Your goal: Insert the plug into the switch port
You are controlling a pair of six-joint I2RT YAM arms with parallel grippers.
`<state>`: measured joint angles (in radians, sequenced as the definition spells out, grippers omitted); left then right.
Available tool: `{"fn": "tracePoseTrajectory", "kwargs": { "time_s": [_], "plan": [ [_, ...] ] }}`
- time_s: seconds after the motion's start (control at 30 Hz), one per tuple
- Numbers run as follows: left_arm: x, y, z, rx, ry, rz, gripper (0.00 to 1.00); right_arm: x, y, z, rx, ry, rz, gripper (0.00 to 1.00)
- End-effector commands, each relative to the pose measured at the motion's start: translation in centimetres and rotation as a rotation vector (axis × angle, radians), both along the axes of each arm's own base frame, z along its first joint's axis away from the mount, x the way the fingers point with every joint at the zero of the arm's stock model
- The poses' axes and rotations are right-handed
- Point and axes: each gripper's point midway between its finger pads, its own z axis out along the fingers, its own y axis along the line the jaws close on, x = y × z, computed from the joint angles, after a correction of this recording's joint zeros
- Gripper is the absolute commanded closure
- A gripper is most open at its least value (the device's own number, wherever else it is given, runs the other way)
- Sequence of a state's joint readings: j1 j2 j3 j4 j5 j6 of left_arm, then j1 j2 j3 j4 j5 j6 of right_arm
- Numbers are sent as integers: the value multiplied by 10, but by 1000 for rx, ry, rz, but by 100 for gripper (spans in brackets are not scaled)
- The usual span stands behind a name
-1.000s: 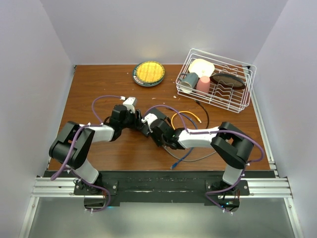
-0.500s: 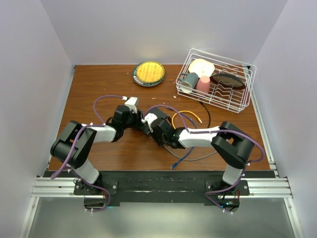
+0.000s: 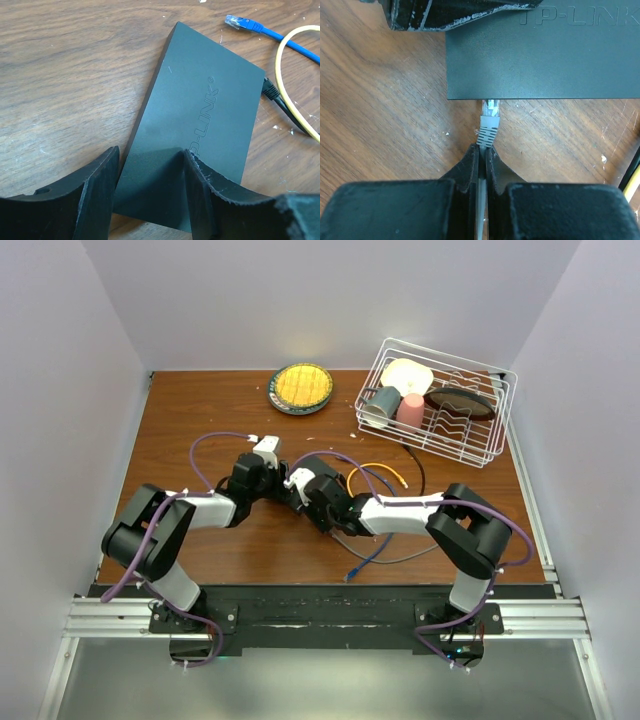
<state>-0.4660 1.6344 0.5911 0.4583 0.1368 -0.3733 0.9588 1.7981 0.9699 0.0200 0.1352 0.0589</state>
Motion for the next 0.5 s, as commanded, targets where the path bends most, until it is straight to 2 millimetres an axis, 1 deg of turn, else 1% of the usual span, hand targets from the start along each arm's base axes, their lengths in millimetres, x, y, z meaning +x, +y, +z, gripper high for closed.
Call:
{"fn": "tracePoseTrajectory", "kwargs": {
  "time_s": [0.0,0.13,0.17,0.23,0.27,0.33,0.37,0.4,0.43,0.47],
  "plan": [
    [-197,-61,-47,-109,658,-439,100,41,84,54,342,-180,89,100],
    [-169,-57,-44,-83,571,-327,100,23,80,35,310,-75,106,100],
    [-160,-53,-46,-69,551,-285,100,17,75,26,293,-37,101,100],
    [-146,-47,-42,-72,522,-233,100,9,73,17,288,9,101,100],
    [-139,-42,-43,-64,509,-196,98,5,69,10,273,37,90,100],
    [-129,-33,-41,-67,494,-145,94,-1,66,1,253,70,80,100],
    [-123,-28,-41,-61,481,-116,89,-3,62,-4,243,86,70,100],
    [-121,-24,-42,-61,480,-100,86,-4,61,-6,239,95,65,100],
    [-115,-18,-42,-65,473,-71,83,-5,59,-9,235,104,60,100],
    [-113,-14,-42,-64,471,-56,77,-7,57,-12,226,114,56,98]
  ]
}}
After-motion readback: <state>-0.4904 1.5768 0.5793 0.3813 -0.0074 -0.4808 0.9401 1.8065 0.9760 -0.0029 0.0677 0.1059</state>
